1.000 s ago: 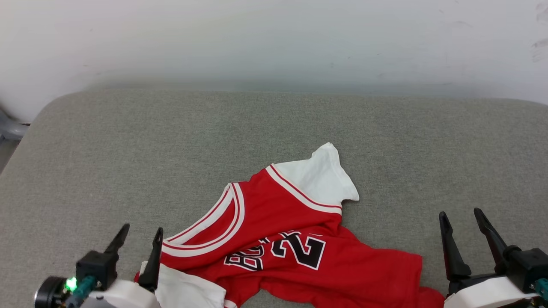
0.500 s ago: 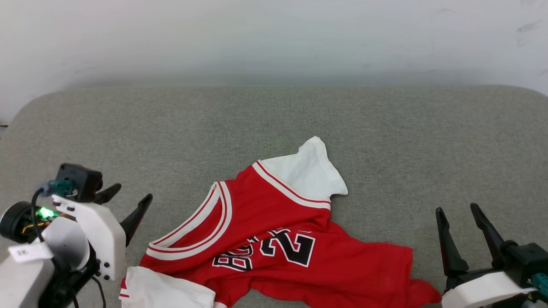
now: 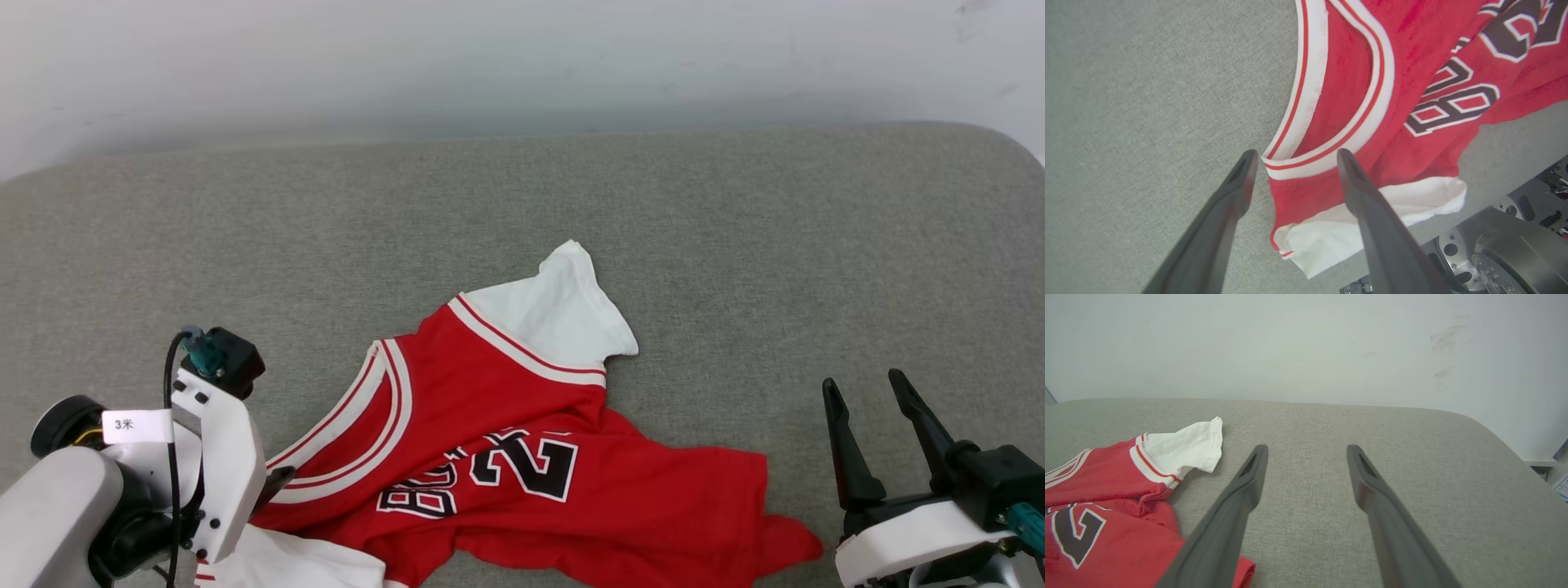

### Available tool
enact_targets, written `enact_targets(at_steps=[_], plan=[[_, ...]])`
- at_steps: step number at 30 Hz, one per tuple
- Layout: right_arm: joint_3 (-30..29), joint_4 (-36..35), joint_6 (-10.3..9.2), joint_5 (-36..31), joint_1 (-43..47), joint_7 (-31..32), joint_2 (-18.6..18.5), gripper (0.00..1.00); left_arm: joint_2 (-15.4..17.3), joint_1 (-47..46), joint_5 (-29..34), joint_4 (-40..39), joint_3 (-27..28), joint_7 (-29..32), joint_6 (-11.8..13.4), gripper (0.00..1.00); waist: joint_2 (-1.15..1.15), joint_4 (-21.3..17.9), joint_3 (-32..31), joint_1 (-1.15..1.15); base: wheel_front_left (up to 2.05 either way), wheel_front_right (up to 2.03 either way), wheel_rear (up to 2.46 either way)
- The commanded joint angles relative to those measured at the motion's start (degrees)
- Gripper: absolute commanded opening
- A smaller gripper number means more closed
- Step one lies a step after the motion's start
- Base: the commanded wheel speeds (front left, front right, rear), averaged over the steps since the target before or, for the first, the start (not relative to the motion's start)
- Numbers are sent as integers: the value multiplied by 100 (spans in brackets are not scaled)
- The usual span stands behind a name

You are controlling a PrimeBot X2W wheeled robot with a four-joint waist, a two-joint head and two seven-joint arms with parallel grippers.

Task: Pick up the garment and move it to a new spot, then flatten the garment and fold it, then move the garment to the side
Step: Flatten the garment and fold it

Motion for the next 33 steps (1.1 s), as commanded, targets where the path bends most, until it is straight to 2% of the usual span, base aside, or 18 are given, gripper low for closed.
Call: enact_targets(at_steps=[1,9,19,20,21,27,33], plan=[[10,5,-7,-12,-88,-18,-30,100,9,-81,-26,75,-48,55,-28,100,0,-54,59,0,0,0,0],[75,34,-6,-10,-250,-62,-38,100,-12,-104,-50,735,-578,287,-118,100,0,-236,329,0,0,0,0],[126,157,-6,-26,-386,-150,-43,100,-305,-9,-110,1539,-1374,85,-114,100,0,-331,528,0,0,0,0],[131,176,-7,-29,-396,-157,-34,100,-305,-49,-64,1566,-1445,-18,-115,44,0,-331,519,0,0,0,0],[131,191,-6,-31,-401,-165,-27,100,-322,-77,-82,1593,-1497,-110,-114,0,0,-326,499,0,0,0,0],[102,292,-6,-41,-287,-181,-13,100,-289,-404,-91,1494,-1651,-858,-122,0,0,-247,211,0,0,0,0],[22,284,-6,-35,-105,-152,-1,100,-116,-622,93,1113,-1386,-1795,-82,0,0,-92,-113,0,0,0,0]])
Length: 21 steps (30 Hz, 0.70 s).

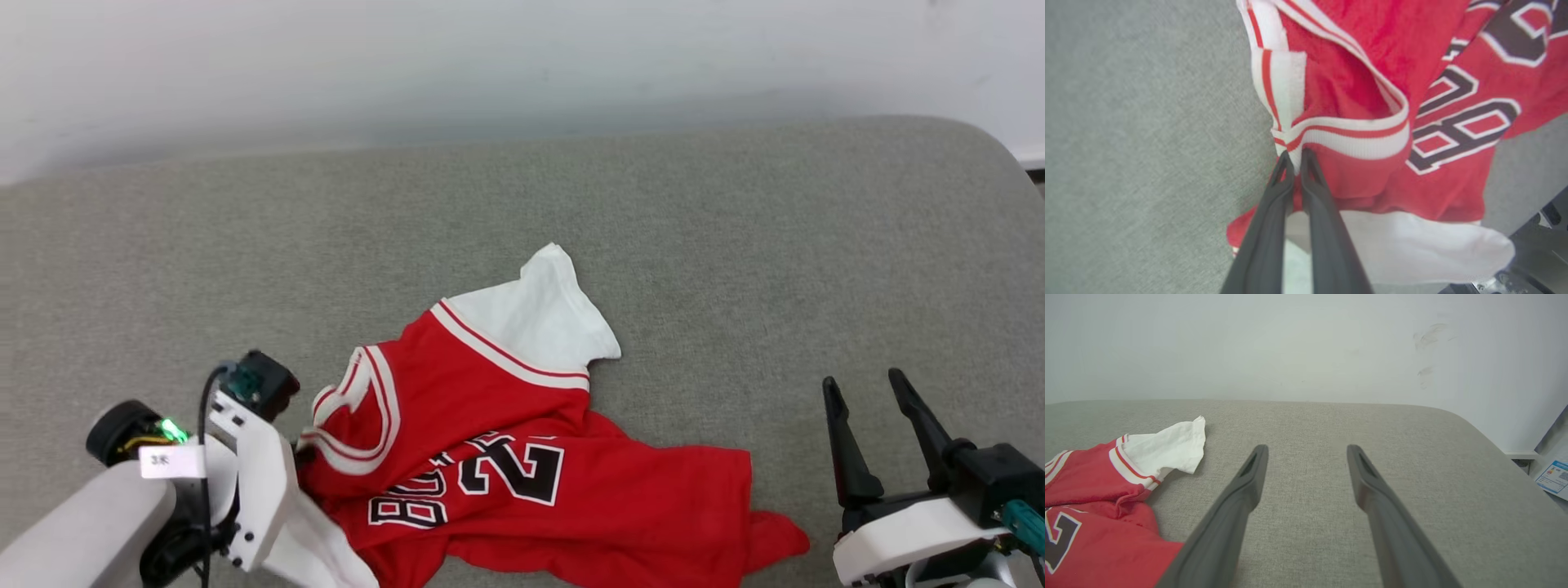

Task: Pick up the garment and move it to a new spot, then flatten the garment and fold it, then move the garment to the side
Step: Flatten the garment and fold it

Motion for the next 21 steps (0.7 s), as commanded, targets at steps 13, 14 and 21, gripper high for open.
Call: enact_targets(at_steps=[13,14,21], plan=[[-127,-178,-7,-38,322,82,57,100,662,183,384,-1816,513,-719,825,0,0,345,-395,-1,0,0,0],[-123,-192,-7,-41,322,90,61,100,685,185,395,-1905,531,-734,875,0,0,346,-386,-1,0,0,0],[-6,-246,-8,-30,119,104,10,100,495,-99,547,-1931,531,-853,888,0,0,174,-132,-1,0,0,0]])
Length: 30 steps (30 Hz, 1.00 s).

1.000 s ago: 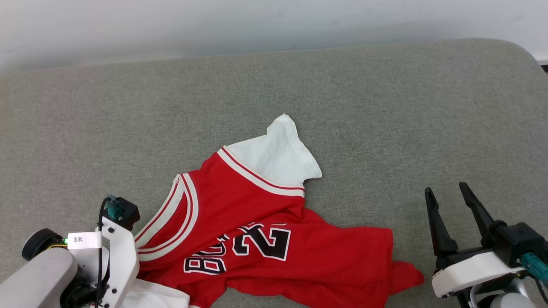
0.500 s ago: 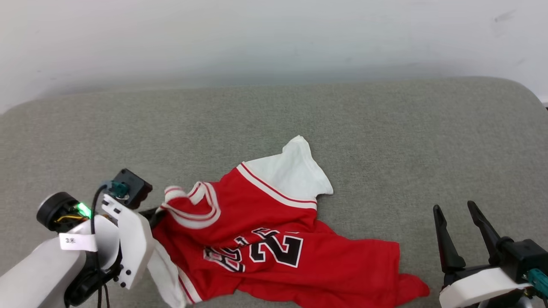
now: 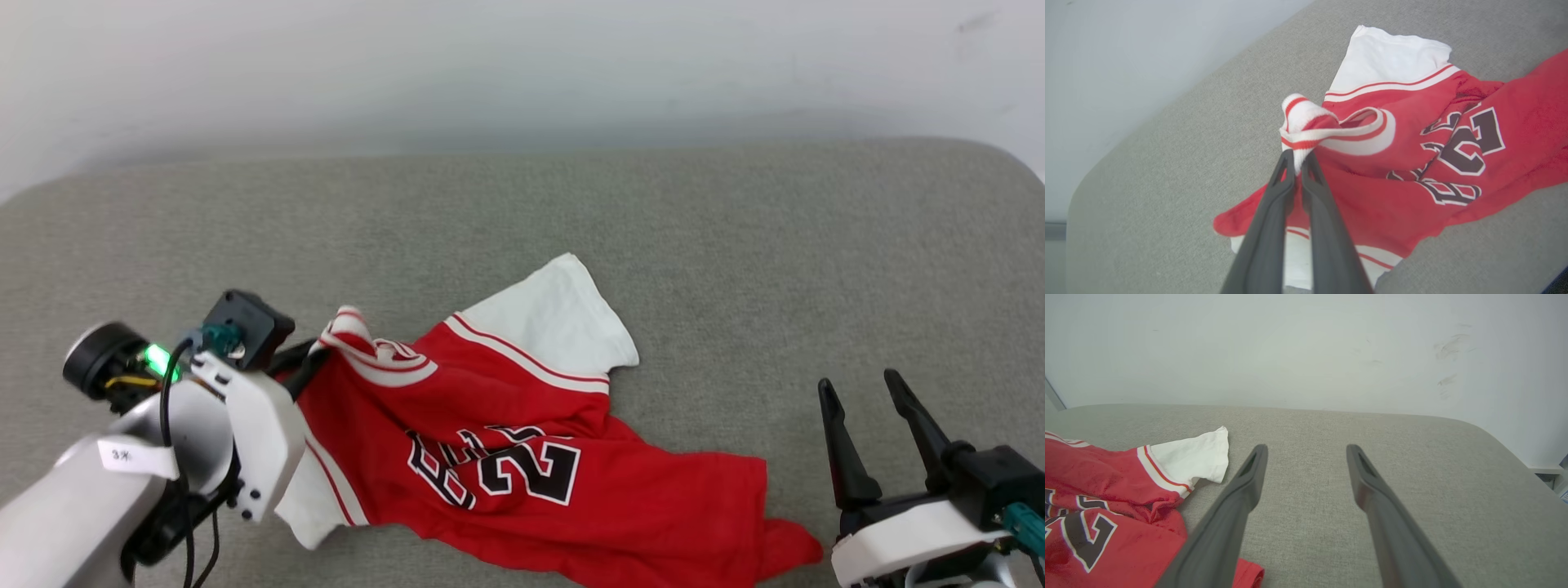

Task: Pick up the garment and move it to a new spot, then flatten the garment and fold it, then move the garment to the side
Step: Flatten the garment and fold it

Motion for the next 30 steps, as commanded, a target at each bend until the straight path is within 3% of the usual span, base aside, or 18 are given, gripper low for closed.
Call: enact_targets(at_steps=[1,14,25,26,27,28,30], plan=[[5,-28,-6,-32,-126,-2,-33,100,-103,-188,56,97,3,-73,-35,0,0,-125,166,-1,0,0,0],[130,33,-6,-39,-653,-188,-4,100,-881,-1429,338,2087,-243,-173,-660,0,0,-765,1050,-1,0,0,0],[130,120,-6,-68,-852,-285,-8,100,-1498,-1732,26,3787,-822,-49,-888,0,0,-929,1262,-1,0,0,0],[115,127,-6,-71,-851,-287,-8,100,-1538,-1736,-9,3884,-856,-100,-891,13,0,-917,1242,-1,0,0,0],[101,132,-6,-78,-840,-286,-8,100,-1568,-1747,-19,3941,-878,-170,-890,53,0,-898,1213,-1,0,0,0],[94,135,-6,-81,-820,-284,-8,100,-1599,-1765,-30,3991,-891,-254,-892,100,0,-872,1176,-1,0,0,0],[84,135,-6,-87,-772,-271,-13,100,-1591,-1820,5,4026,-899,-513,-890,100,0,-811,1087,-1,0,0,0]])
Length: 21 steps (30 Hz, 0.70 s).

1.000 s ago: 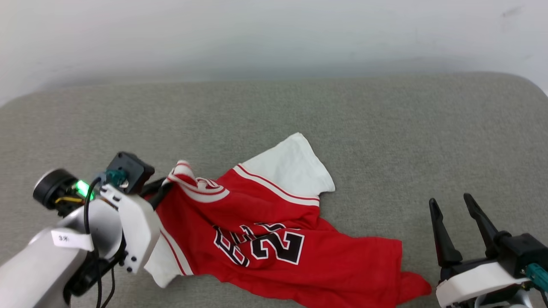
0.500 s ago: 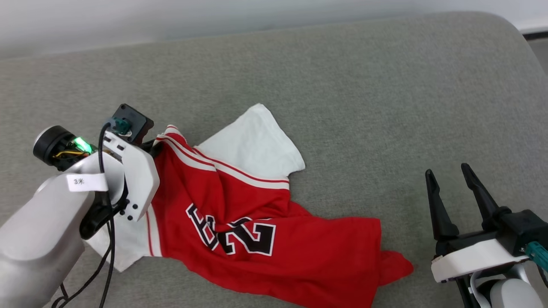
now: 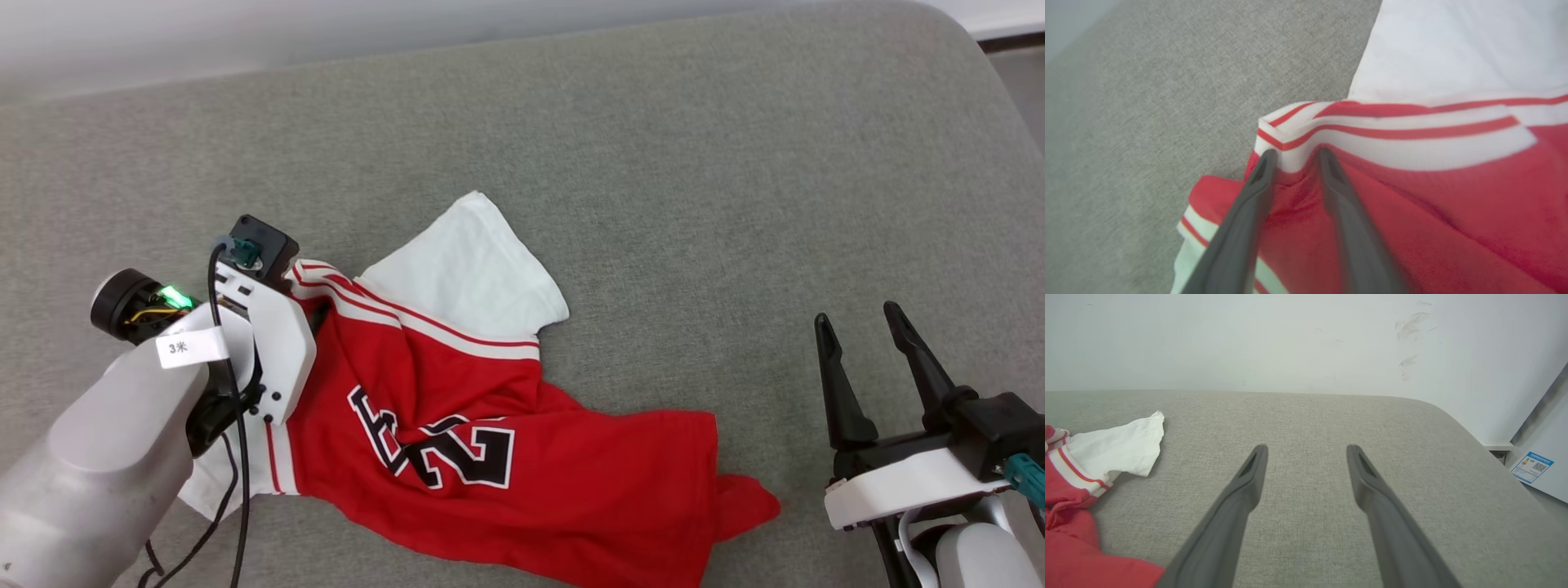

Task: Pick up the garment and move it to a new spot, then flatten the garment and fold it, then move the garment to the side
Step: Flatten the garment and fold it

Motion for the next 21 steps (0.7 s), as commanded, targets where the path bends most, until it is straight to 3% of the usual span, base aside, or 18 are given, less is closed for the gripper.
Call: enact_targets(at_steps=[1,4,10,15,21], plan=[[-15,-6,-6,1,14,-6,-10,100,-9,-21,89,46,-15,-292,-6,100,0,104,-133,0,0,0,0],[-35,-29,-6,22,76,31,-52,100,-28,19,192,-29,140,-963,210,100,0,244,-317,0,0,0,0],[-31,-140,-6,76,95,152,-223,100,38,500,180,-508,512,-2064,872,100,0,598,-676,0,0,0,0],[3,-276,-6,138,-98,299,-448,100,189,1089,235,-1177,842,-2819,1640,100,0,907,-874,0,0,0,0],[204,-398,-6,356,-542,516,-800,100,335,1954,413,-2232,1345,-3163,2700,100,0,1215,-967,0,0,0,0]])
